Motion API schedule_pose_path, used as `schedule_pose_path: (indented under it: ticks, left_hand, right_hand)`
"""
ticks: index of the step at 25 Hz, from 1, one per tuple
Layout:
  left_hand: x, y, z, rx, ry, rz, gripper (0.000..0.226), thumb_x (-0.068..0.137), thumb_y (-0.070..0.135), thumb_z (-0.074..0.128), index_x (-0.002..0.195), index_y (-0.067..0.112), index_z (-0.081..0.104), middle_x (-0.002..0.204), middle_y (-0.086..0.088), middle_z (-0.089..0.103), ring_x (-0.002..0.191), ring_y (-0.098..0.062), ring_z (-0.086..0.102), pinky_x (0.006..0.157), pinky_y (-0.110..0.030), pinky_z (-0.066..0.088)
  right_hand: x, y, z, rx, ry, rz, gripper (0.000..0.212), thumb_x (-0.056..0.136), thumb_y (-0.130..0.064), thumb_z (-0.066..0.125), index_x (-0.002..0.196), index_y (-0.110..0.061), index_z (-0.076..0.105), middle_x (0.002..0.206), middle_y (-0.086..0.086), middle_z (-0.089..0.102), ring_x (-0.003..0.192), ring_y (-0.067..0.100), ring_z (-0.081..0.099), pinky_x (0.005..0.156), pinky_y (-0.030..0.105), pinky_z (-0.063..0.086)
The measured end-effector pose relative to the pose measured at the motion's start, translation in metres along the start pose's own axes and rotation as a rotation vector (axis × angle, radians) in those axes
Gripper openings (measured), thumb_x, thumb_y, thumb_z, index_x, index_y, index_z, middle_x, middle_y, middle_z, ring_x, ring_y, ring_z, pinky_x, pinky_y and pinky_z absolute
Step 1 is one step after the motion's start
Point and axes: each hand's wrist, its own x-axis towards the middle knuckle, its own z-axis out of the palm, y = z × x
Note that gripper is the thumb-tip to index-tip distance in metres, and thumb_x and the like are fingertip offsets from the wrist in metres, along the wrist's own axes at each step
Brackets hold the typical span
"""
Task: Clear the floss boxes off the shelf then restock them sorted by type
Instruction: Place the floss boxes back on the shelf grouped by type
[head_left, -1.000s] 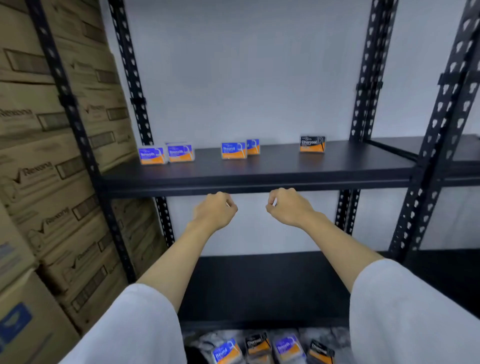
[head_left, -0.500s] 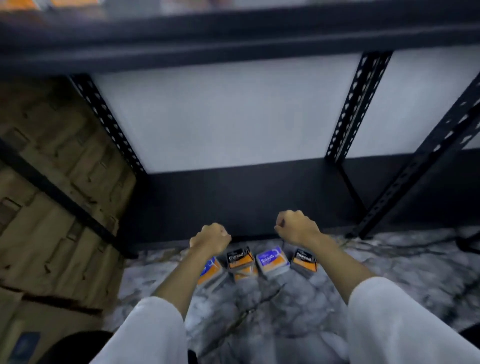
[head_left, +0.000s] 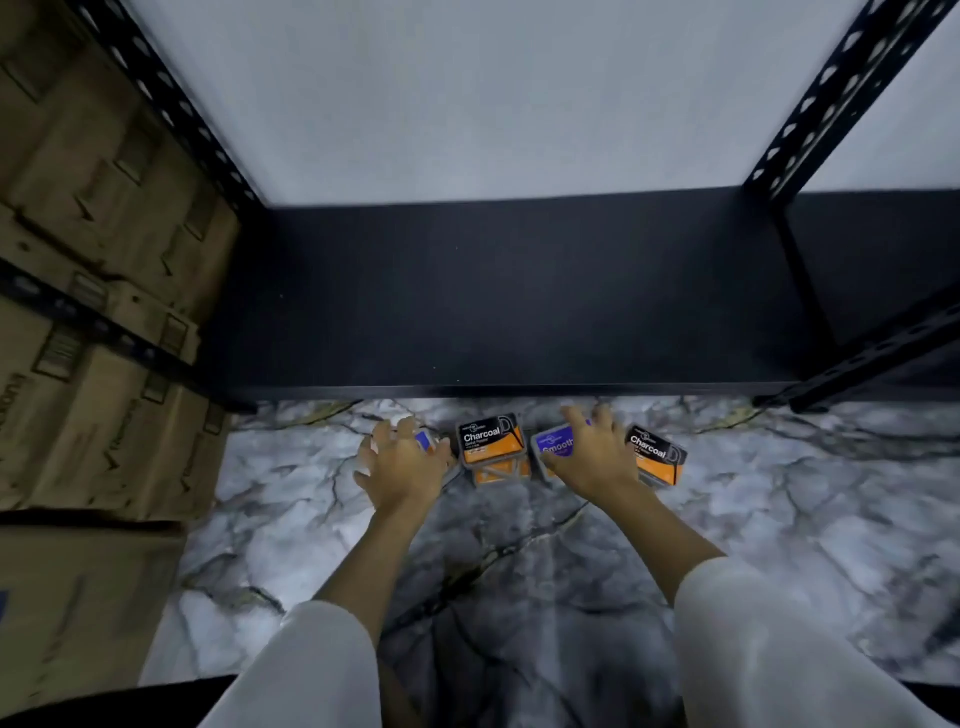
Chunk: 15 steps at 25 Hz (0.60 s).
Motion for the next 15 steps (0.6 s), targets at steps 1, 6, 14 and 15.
schedule_pose_path:
  ticks: [1,6,14,15]
  left_hand:
    - [0.003,-0.002,0.007,-0.027,-0.022,-0.055,0.058,0.085,0.051,0.06,0.136,0.027,0.045,0.155,-0.006,0.021,0.141,-0.035,0.015,0.109,-0.059,0.025]
    - [0.013,-0.007,0.025,-0.078,-0.028,-0.162,0.072,0.079,0.054,0.064,0.139,0.022,0.039,0.151,-0.012,0.021,0.132,-0.042,0.024,0.098,-0.054,0.042]
    - [-0.004,0.002,-0.002,-0.151,0.013,-0.159,0.081,0.07,0.056,0.071,0.13,0.012,0.041,0.127,-0.018,0.035,0.117,-0.036,0.045,0.083,-0.046,0.052]
    - [-0.008,0.005,-0.01,-0.169,0.014,-0.144,0.079,0.07,0.055,0.072,0.128,0.011,0.041,0.126,-0.018,0.036,0.116,-0.036,0.045,0.084,-0.045,0.052]
  right_hand:
    - [0.004,0.0,0.007,-0.015,-0.011,0.022,0.073,0.082,-0.052,0.063,0.141,-0.028,0.029,0.151,0.019,0.018,0.136,0.041,0.023,0.105,0.052,0.033]
    - [0.014,0.001,0.03,0.022,-0.04,0.082,0.078,0.078,-0.053,0.067,0.141,-0.029,0.028,0.143,0.023,0.026,0.13,0.042,0.032,0.105,0.05,0.037]
    - [-0.001,-0.002,0.004,0.124,0.082,0.085,0.074,0.078,-0.046,0.069,0.138,-0.023,0.033,0.134,0.021,0.032,0.122,0.041,0.037,0.1,0.049,0.042]
    - [-0.007,-0.003,-0.004,0.141,0.105,0.077,0.074,0.077,-0.046,0.069,0.138,-0.023,0.034,0.134,0.021,0.032,0.121,0.041,0.038,0.099,0.049,0.042]
